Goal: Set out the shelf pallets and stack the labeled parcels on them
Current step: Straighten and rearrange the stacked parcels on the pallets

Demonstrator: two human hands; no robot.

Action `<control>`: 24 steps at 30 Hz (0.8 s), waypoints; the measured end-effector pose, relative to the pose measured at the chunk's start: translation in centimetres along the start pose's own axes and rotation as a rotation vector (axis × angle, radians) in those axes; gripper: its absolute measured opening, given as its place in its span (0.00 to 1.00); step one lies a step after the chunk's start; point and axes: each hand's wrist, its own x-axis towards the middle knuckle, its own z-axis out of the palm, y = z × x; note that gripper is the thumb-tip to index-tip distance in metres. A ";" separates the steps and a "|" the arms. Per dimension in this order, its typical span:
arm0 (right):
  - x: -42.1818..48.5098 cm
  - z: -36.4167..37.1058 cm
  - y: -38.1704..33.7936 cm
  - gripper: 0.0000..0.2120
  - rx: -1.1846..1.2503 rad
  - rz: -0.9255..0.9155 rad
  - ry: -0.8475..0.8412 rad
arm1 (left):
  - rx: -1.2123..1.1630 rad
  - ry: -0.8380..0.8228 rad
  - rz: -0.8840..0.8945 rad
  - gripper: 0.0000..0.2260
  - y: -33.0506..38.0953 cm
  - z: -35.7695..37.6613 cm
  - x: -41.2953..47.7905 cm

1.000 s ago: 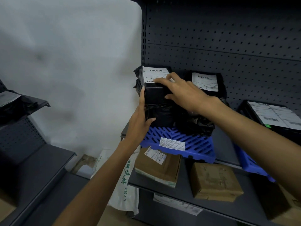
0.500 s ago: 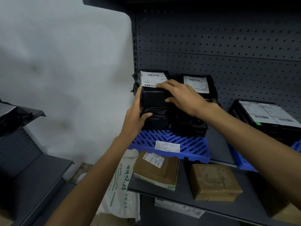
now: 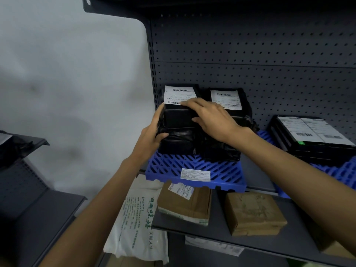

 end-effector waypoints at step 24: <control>-5.5 0.1 6.6 0.37 0.347 0.396 -0.096 | 0.059 -0.135 -0.047 0.37 2.4 -0.6 3.8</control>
